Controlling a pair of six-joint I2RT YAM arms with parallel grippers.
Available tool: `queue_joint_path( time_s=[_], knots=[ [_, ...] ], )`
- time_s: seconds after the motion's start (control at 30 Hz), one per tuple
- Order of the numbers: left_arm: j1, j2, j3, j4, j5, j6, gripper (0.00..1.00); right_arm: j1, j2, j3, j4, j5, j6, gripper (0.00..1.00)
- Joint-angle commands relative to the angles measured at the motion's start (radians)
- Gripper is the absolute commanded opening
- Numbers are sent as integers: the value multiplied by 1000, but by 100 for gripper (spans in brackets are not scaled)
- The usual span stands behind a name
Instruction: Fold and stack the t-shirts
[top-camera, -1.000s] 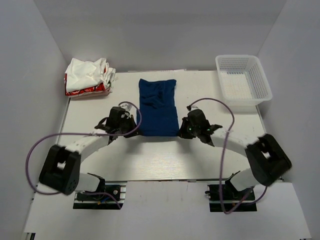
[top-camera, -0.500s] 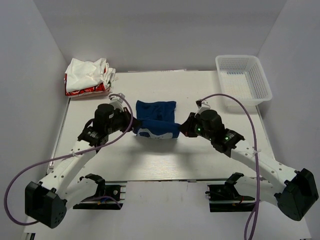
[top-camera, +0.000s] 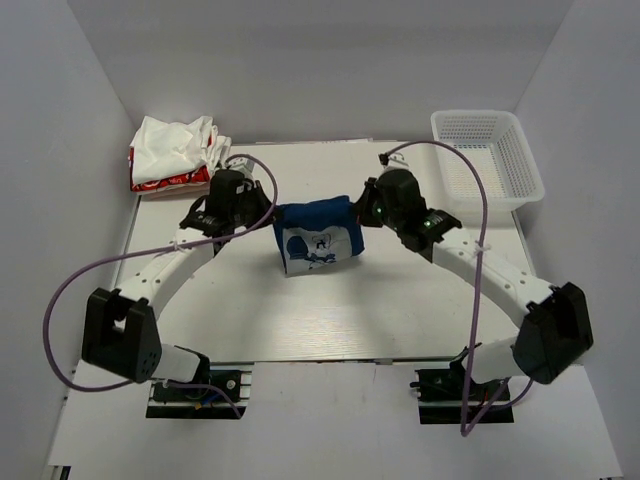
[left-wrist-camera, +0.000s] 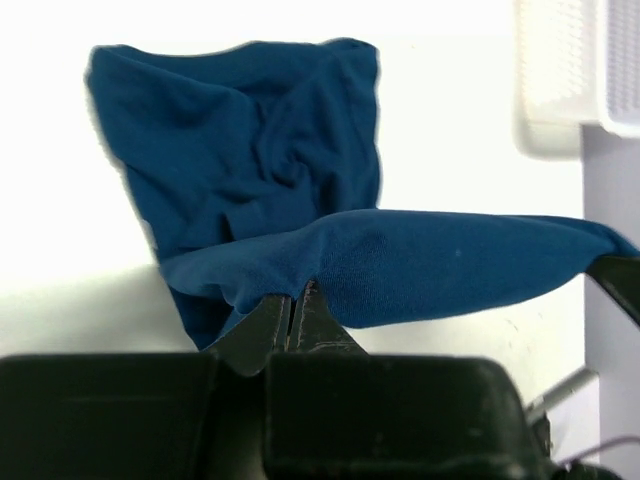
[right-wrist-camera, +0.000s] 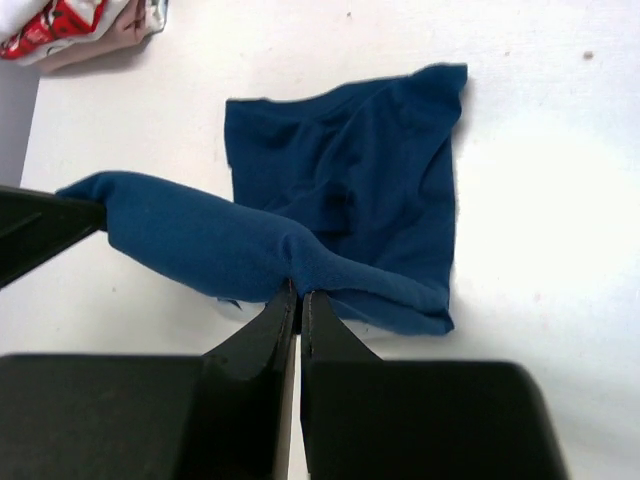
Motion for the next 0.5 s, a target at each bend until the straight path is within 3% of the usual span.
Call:
queue_joint_path(
  time_s=[0.0,0.3,0.4,0.43,0.47],
  knots=[
    [38,50,74,16,-44,20,0,-39,77,119,15,29,-54,0],
    [125,308,220,16,-33,-3,0,-126,427,415,-8,-144,-141,0],
    [148,401,309,27,-70,-12,0,-149,585,550,7,-192,-168,0],
    [148,482,338,36,-70,-21,0,-166,704,588,16,-204,-176,0],
    [160,525,370,36,-70,-21,3,-175,752,631,23,-224,-187,15]
  ],
)
